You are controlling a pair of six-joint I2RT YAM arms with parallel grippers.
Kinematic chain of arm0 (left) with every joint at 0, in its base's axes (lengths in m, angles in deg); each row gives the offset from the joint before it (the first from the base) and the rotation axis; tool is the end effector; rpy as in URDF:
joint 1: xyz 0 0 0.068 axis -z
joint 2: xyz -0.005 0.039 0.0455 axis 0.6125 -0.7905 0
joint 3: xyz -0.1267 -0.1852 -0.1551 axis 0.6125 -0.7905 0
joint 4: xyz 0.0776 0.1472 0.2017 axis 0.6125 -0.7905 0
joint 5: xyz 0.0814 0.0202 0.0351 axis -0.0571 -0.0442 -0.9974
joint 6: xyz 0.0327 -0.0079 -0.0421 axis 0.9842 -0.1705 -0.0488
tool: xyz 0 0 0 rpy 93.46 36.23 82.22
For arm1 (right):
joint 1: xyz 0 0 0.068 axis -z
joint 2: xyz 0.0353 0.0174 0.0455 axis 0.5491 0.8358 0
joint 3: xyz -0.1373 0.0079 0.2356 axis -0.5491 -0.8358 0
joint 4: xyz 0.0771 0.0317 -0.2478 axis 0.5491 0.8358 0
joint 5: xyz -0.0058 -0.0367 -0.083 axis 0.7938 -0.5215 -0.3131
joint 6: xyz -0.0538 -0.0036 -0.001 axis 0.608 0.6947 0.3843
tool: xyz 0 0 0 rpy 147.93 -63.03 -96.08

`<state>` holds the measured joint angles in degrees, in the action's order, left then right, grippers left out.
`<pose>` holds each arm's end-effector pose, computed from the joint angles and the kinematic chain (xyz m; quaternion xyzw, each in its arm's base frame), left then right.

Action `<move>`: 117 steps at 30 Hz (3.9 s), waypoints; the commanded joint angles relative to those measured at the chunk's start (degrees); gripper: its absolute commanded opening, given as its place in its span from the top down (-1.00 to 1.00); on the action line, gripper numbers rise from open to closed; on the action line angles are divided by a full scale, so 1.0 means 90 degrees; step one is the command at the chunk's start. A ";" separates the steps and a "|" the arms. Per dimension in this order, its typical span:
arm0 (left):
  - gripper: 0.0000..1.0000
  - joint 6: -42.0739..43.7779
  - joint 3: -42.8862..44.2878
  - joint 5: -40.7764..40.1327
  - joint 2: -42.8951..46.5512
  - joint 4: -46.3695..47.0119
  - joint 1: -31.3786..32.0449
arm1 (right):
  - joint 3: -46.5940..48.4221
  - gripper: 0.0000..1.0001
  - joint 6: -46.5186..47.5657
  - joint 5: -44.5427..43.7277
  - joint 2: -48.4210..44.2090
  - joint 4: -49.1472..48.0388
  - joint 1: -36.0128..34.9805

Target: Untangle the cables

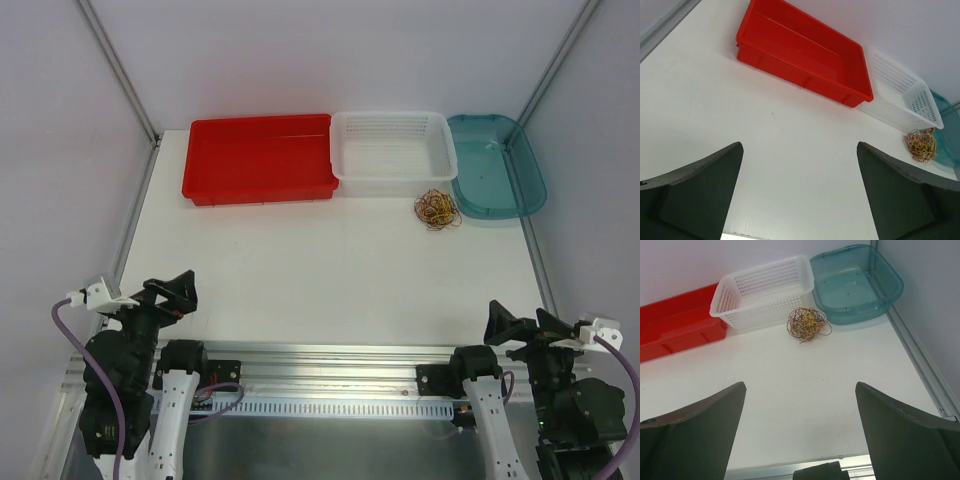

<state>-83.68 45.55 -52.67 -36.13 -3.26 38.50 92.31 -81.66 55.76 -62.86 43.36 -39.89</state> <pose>-0.0182 0.0034 0.3419 -0.1886 0.6685 -0.1413 0.7054 -0.0726 -0.0147 0.3664 0.0049 0.6851 -0.0432 0.7271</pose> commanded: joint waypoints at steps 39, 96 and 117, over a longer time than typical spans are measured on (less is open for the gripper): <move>-0.98 0.0625 -0.1623 0.2026 -0.3315 0.2017 -0.0023 | -0.0586 -0.52 -0.1576 -0.0038 0.7931 -0.4858 0.0107; -0.84 -0.1553 -0.1117 -0.0110 -0.6729 0.4497 0.5562 | -0.3182 0.99 -0.1839 0.2842 0.7406 -0.6645 -0.3652; 1.00 -0.1865 -0.0304 -0.1341 -0.8863 0.4674 0.6032 | -0.3192 0.99 -0.1860 0.1222 0.6392 -0.5339 -0.4141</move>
<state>-99.04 45.01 -58.86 -121.16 38.57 92.55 62.69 -98.62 72.76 -0.48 -9.87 -76.88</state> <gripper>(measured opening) 0.011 0.018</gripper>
